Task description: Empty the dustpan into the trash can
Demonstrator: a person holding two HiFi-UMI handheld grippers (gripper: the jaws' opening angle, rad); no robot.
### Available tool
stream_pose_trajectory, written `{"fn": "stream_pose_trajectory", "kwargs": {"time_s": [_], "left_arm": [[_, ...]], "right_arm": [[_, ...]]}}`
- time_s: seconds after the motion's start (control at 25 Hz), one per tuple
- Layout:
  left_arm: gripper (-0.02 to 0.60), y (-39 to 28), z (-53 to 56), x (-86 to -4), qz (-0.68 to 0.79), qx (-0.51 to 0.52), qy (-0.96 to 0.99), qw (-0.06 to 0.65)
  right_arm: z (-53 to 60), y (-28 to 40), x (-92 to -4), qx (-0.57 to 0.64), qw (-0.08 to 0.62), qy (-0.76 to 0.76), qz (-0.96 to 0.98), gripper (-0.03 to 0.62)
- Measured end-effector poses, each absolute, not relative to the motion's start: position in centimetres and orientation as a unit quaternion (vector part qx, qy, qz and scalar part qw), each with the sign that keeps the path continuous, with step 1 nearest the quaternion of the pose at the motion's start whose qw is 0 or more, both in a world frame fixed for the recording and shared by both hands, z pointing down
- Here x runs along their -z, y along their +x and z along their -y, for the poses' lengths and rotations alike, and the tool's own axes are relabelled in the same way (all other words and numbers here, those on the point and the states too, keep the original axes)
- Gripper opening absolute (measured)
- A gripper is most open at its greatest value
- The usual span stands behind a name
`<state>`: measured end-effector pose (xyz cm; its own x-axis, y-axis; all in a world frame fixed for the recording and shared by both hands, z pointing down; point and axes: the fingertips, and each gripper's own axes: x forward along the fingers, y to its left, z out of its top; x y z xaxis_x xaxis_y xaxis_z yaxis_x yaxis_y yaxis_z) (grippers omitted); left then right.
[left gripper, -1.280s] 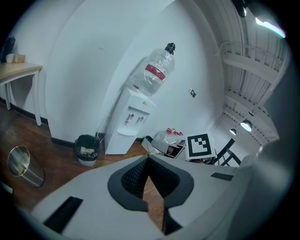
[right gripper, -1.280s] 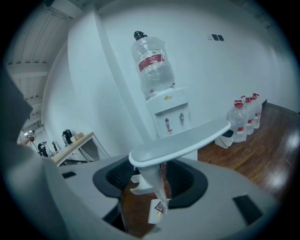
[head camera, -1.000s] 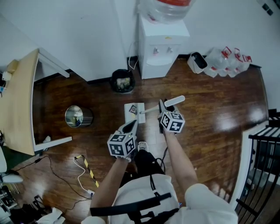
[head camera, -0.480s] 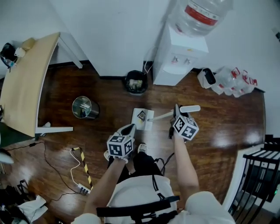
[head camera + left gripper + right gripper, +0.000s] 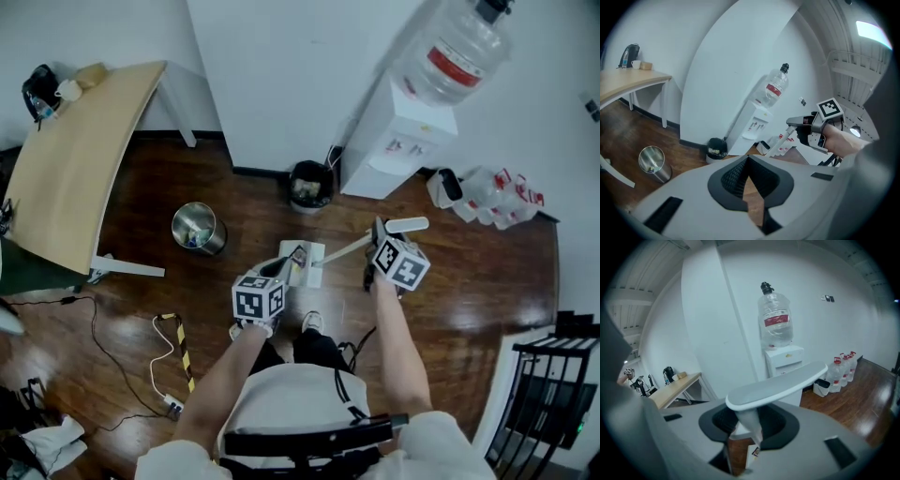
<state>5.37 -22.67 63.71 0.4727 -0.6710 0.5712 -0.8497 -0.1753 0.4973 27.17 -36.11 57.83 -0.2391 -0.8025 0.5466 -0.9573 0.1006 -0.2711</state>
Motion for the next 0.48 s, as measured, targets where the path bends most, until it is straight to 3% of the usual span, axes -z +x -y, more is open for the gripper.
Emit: {"fn": "stream_pose_trajectory", "kwargs": {"time_s": [0.48], "left_arm": [[-0.002,-3.1,21.0,-61.9,0.534,-0.077,0.744,0.395]], "right_arm": [[40.0,15.5,-46.7,-0.258,0.126,0.542,0.79,0.123]]}}
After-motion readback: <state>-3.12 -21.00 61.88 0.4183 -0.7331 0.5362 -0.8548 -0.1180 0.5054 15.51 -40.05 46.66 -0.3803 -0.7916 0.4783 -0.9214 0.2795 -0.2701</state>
